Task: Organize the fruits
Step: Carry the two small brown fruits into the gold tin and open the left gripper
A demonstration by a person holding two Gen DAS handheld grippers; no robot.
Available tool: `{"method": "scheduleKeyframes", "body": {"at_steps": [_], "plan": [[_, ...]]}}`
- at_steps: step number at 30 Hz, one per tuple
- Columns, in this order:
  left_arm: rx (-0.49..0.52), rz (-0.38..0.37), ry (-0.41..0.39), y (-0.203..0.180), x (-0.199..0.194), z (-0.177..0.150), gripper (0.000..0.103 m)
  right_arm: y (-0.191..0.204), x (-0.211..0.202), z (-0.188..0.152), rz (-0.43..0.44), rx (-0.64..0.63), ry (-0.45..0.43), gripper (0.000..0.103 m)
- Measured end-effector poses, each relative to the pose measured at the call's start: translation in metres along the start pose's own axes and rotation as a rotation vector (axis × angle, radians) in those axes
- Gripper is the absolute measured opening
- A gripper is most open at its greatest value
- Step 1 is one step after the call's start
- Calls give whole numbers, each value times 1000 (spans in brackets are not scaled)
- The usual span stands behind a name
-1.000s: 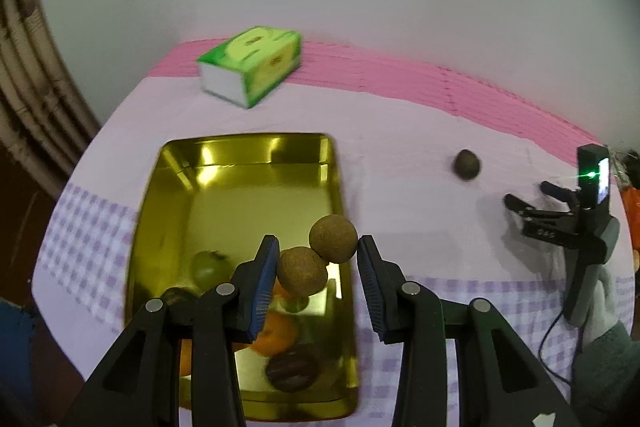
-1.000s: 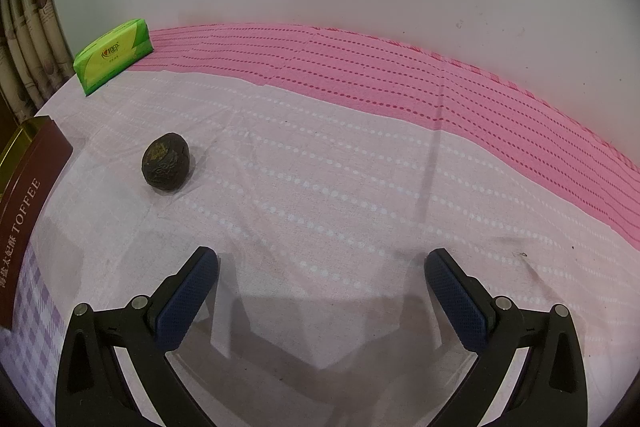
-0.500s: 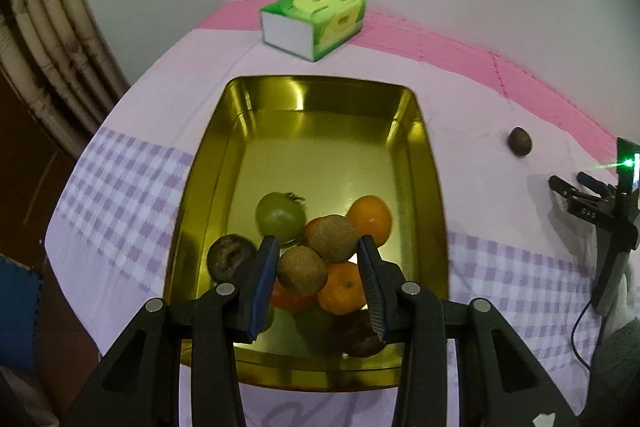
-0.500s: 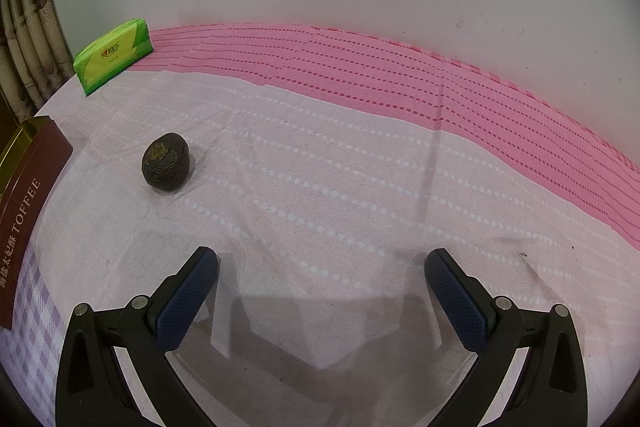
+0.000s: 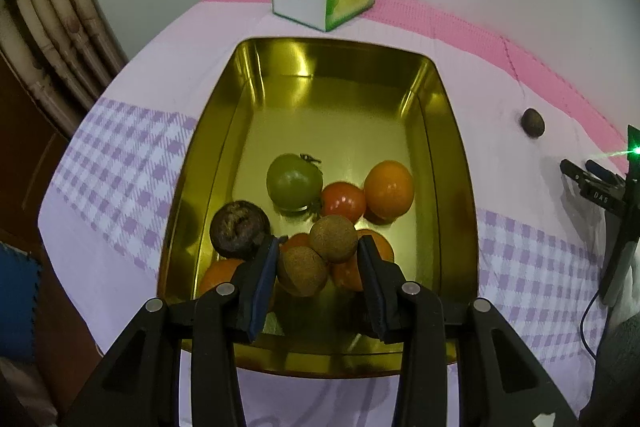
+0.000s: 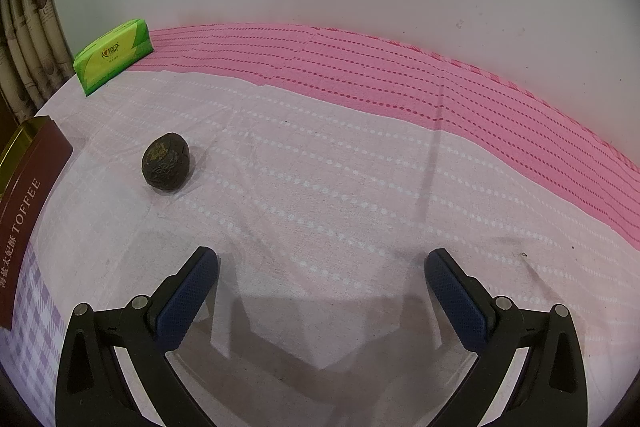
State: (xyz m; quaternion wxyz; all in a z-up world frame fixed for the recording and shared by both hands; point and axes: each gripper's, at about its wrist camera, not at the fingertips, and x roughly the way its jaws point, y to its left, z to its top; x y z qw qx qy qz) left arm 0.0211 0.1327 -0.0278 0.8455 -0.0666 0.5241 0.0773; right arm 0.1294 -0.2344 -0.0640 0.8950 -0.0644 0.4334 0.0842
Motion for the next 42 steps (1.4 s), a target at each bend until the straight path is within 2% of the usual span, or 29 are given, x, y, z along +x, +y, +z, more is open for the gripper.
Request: {"method": "scheduleKeyframes", "body": {"at_steps": [42], "plan": [[-7, -11, 13, 0, 4, -7, 37, 0, 1, 0, -1, 3, 2, 103]]}}
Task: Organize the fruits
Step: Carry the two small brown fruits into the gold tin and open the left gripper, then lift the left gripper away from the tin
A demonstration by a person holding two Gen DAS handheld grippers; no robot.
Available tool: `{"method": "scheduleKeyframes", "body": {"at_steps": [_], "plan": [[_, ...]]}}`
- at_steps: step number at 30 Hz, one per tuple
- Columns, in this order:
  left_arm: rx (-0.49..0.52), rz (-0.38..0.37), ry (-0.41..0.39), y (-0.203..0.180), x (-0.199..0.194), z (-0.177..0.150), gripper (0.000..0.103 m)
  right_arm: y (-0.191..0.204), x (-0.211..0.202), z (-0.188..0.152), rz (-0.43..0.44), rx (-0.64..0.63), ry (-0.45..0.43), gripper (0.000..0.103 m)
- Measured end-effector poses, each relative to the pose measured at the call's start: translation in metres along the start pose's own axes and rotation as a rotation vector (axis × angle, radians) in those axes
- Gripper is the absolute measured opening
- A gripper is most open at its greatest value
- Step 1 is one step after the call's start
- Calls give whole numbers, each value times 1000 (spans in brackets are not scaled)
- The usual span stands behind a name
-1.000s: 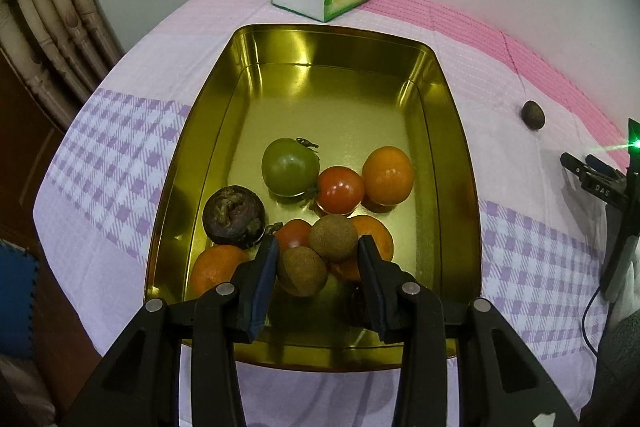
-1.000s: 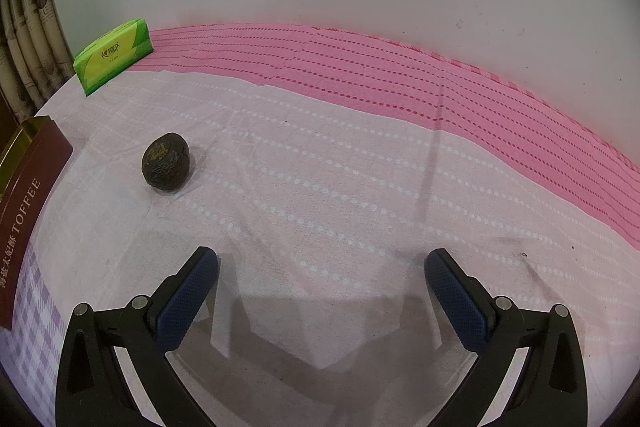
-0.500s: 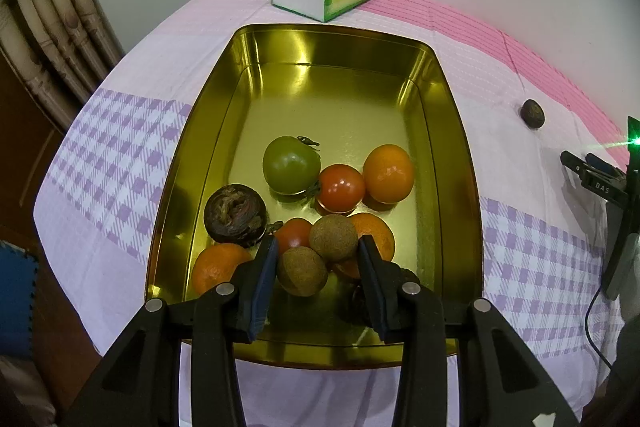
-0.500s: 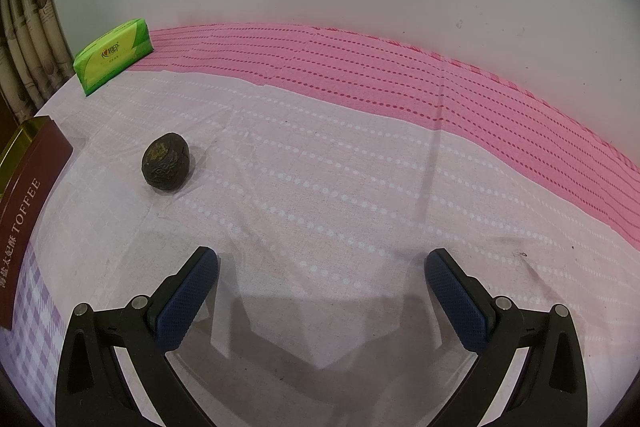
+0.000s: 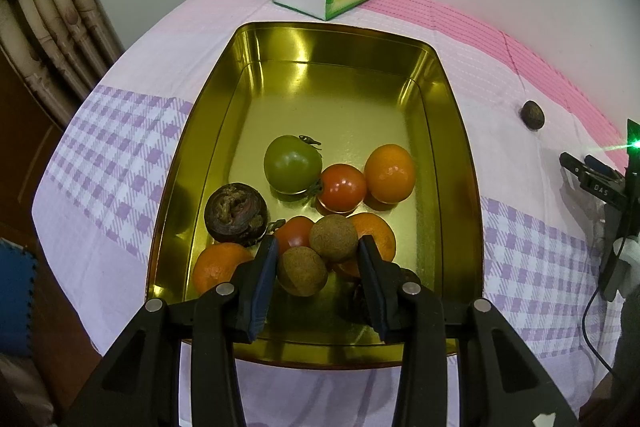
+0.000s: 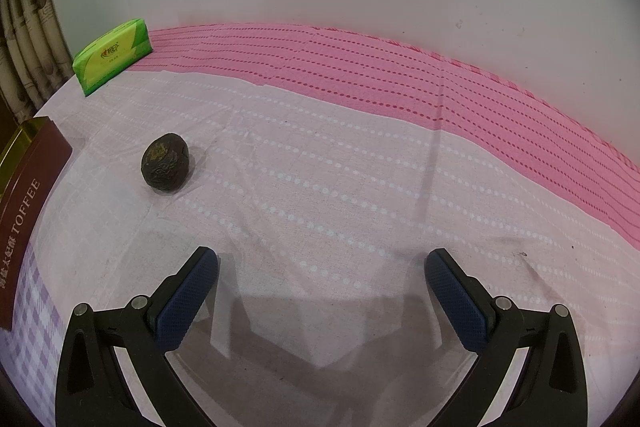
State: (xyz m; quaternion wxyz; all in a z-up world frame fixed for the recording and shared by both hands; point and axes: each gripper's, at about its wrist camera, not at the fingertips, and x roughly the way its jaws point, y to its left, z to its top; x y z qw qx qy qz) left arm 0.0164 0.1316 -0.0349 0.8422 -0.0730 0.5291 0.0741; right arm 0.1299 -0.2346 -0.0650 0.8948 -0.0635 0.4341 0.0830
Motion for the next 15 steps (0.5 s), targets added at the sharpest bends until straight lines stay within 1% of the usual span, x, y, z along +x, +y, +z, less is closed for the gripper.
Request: {"method": "scheduleKeyframes", "body": {"at_steps": [5, 7, 11, 13, 15], "plan": [[-3, 1, -5, 1, -2, 1, 38, 0, 0, 0, 1, 1, 0, 103], [-5, 6, -8, 3, -3, 2, 44, 0, 0, 0, 1, 1, 1, 103], [-1, 3, -18, 5, -6, 3, 46, 2, -1, -2, 6, -4, 4, 103], [-4, 4, -22, 5, -7, 4, 49, 4, -2, -2, 11, -8, 17, 103], [-6, -2, -29, 7, -9, 5, 49, 6, -2, -2, 10, -11, 24, 103]]}}
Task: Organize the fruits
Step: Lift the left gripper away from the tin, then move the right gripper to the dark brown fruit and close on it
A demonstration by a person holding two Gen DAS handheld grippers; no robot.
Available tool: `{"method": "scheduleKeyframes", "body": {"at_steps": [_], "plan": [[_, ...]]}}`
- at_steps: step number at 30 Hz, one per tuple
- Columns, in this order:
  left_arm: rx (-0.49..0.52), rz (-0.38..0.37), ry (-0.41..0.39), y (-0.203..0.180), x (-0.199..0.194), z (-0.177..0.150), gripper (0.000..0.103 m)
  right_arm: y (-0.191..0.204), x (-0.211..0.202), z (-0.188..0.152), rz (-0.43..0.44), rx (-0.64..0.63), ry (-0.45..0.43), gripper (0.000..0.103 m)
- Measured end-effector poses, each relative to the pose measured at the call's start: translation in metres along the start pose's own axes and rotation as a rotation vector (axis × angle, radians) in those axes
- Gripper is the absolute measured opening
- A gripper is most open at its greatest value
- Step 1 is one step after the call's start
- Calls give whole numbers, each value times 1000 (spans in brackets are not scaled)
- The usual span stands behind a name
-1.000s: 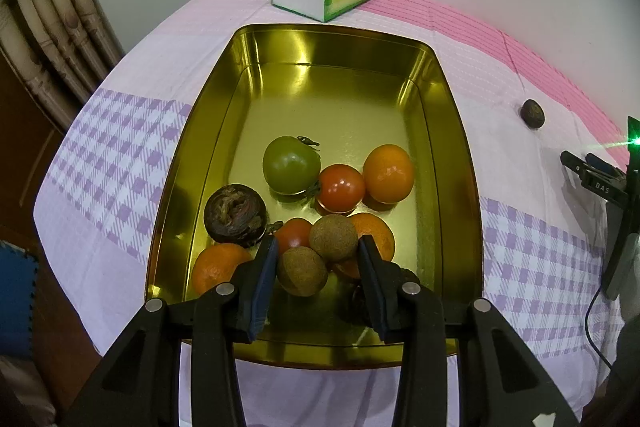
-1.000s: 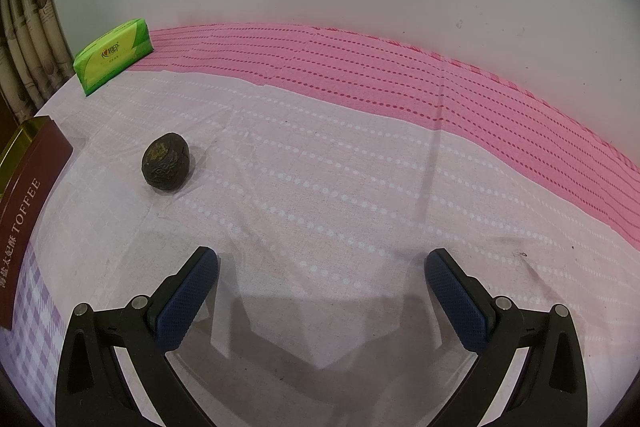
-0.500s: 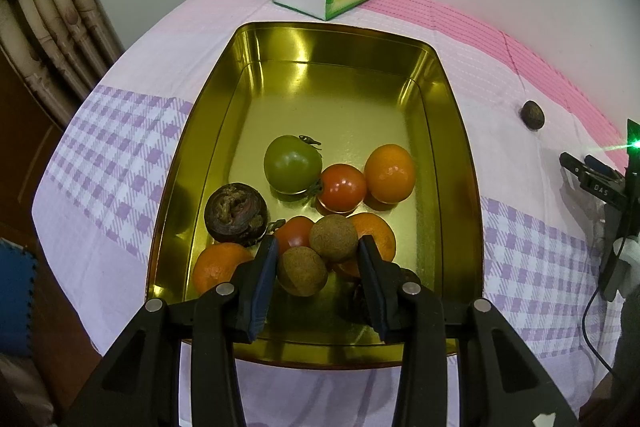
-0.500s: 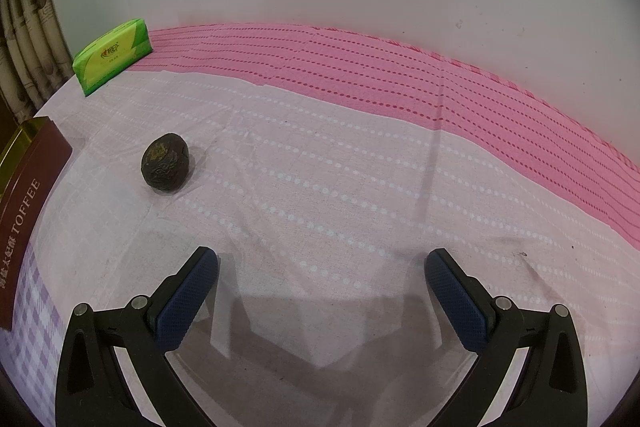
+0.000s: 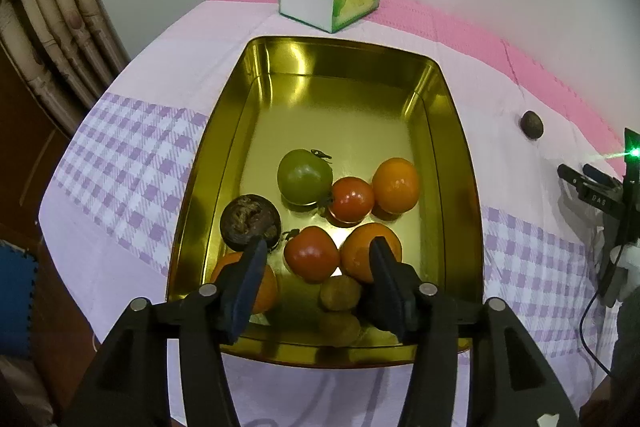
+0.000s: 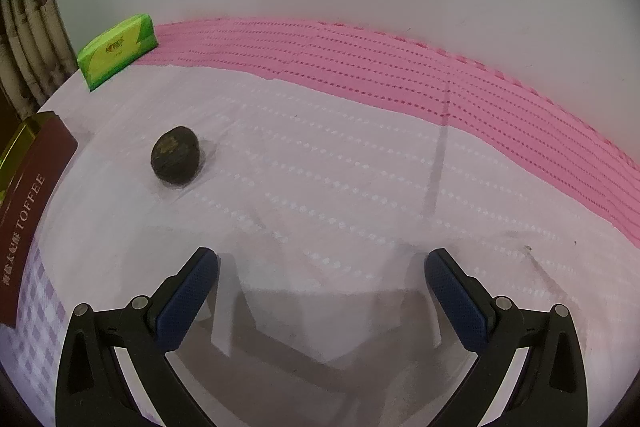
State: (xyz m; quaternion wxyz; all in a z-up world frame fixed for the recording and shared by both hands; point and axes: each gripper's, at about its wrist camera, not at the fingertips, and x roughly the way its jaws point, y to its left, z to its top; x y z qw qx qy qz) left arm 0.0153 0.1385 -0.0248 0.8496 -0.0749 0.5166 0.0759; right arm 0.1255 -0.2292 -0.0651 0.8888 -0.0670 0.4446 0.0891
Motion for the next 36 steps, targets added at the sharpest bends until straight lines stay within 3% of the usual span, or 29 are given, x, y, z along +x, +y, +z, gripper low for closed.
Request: {"method": "scheduleKeyframes", "body": {"at_steps": [14, 24, 36], "plan": [[-11, 19, -61, 22, -12, 2, 56, 8, -3, -2, -47, 67, 22, 103], [-1, 52, -95, 37, -19, -1, 73, 33, -5, 2, -34, 33, 37, 101], [-1, 61, -116, 40, -25, 0, 83, 78, 2, 35, 30, 17, 8, 70]]}}
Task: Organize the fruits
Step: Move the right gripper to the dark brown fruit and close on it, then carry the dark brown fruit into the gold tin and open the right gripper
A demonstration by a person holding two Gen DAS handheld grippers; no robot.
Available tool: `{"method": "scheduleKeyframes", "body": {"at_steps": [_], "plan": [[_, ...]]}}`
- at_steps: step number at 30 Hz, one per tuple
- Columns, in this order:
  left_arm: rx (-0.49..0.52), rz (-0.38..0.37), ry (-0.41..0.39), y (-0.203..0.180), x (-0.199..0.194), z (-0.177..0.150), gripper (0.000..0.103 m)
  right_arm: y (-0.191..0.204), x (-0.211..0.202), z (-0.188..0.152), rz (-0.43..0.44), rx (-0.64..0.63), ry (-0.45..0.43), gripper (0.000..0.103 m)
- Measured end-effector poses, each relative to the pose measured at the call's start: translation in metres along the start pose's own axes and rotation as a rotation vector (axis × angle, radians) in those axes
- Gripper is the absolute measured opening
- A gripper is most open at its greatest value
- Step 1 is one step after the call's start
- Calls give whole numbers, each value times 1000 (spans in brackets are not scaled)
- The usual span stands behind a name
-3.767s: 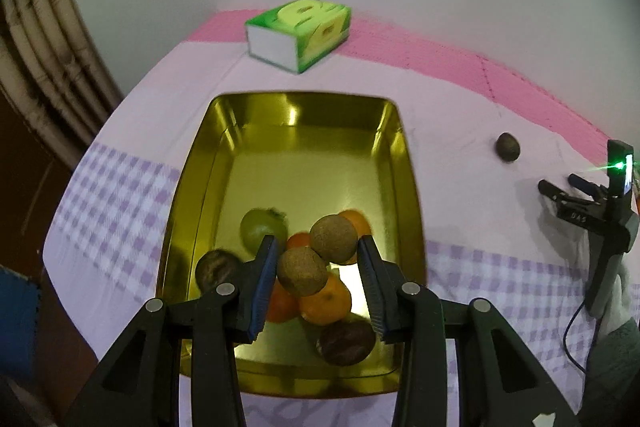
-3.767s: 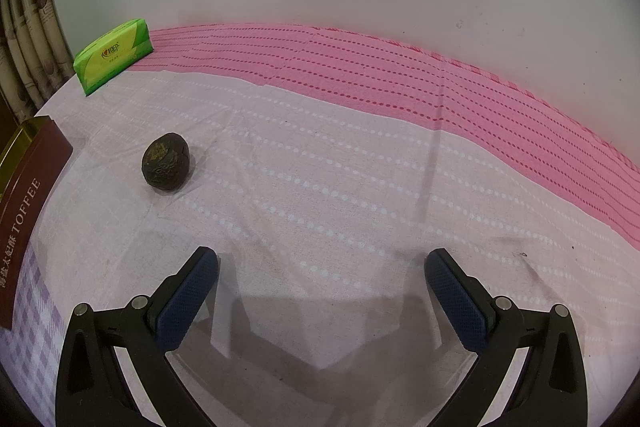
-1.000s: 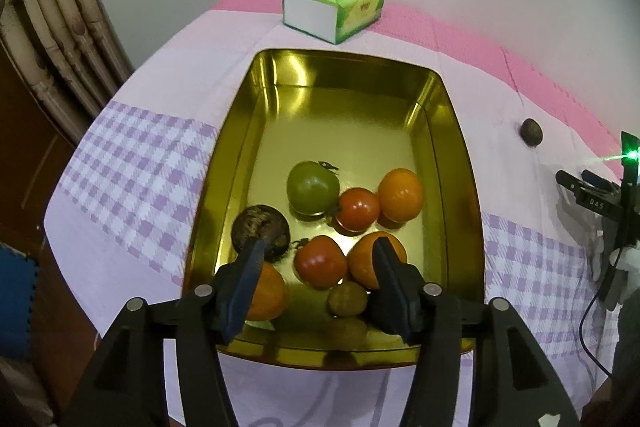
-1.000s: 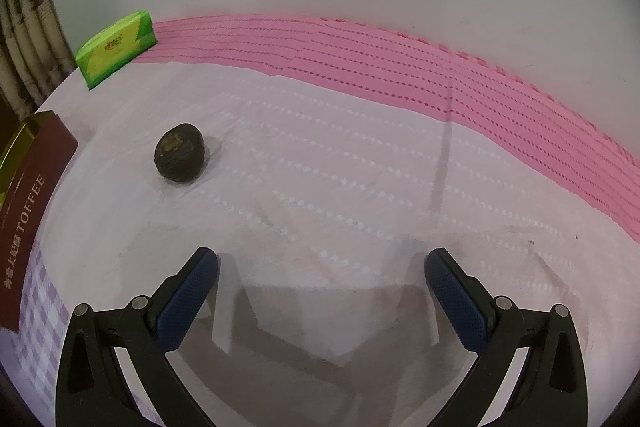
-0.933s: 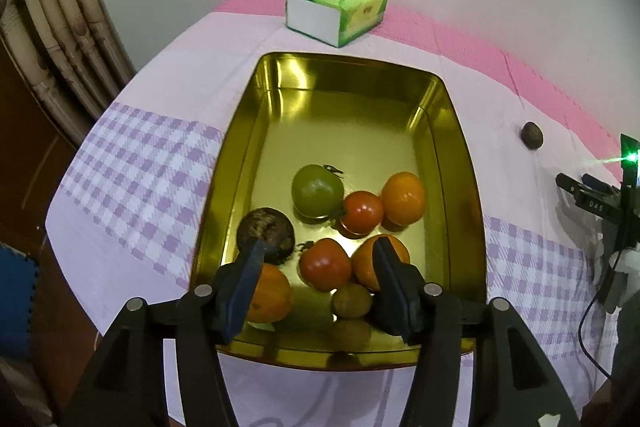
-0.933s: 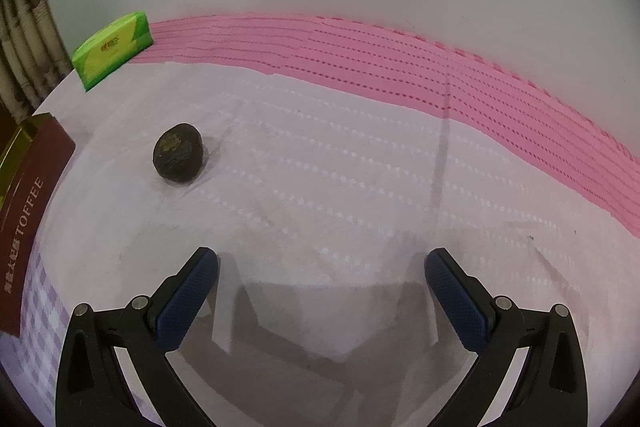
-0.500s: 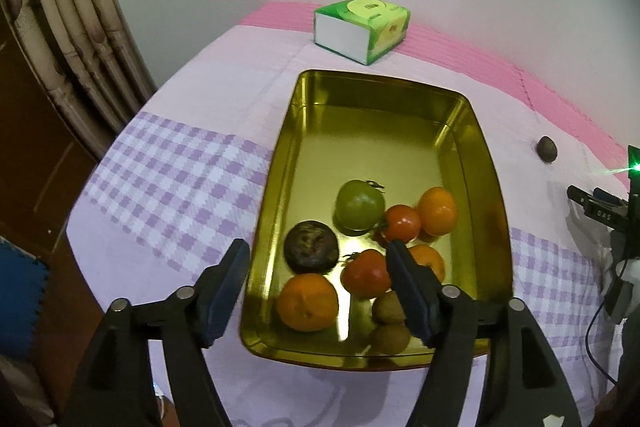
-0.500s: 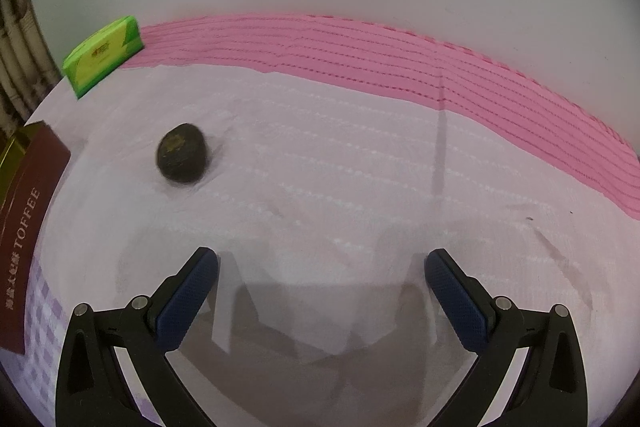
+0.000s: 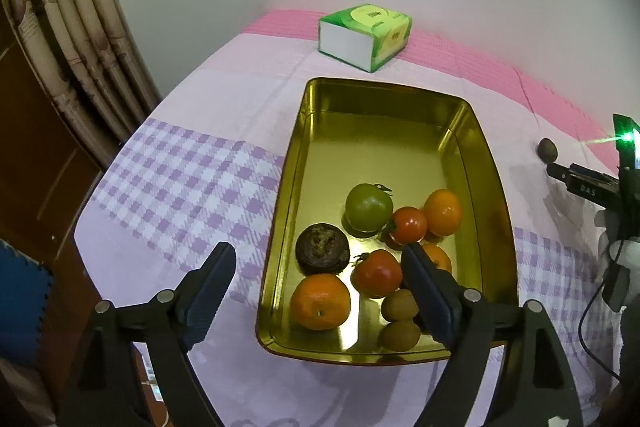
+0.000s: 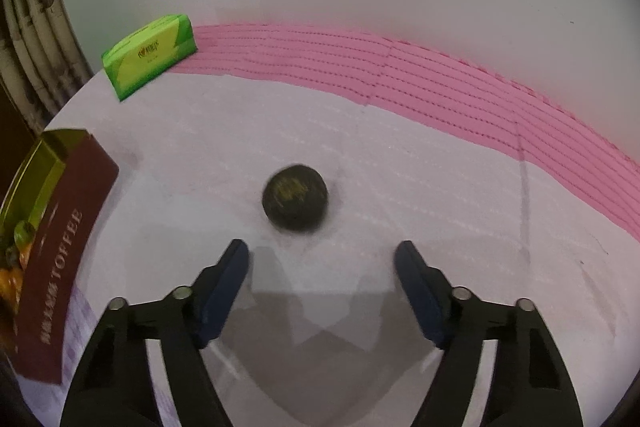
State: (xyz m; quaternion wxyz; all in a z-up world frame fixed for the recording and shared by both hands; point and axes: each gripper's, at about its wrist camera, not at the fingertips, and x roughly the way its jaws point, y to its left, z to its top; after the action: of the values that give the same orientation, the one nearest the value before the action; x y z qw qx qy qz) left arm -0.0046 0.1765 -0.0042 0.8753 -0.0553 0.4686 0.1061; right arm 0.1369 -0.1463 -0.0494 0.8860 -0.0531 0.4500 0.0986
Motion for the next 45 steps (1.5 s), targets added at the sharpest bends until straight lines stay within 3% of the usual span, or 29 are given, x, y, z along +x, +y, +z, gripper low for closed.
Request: {"method": "scheduleKeyframes", "body": {"at_steps": [7, 16, 29, 35, 45], "plan": [[-31, 11, 5, 9, 0, 2, 86, 8, 12, 13, -7, -2, 5, 60], [-56, 29, 17, 17, 1, 1, 87, 14, 18, 21, -34, -25, -6, 37], [-76, 41, 22, 21, -2, -1, 89, 22, 2, 13, -23, -43, -20, 37], [-85, 38, 17, 22, -6, -3, 91, 34, -22, 10, 35, -47, -41, 37], [-127, 35, 23, 34, -15, -8, 92, 96, -67, 6, 170, -130, -91, 37]]}}
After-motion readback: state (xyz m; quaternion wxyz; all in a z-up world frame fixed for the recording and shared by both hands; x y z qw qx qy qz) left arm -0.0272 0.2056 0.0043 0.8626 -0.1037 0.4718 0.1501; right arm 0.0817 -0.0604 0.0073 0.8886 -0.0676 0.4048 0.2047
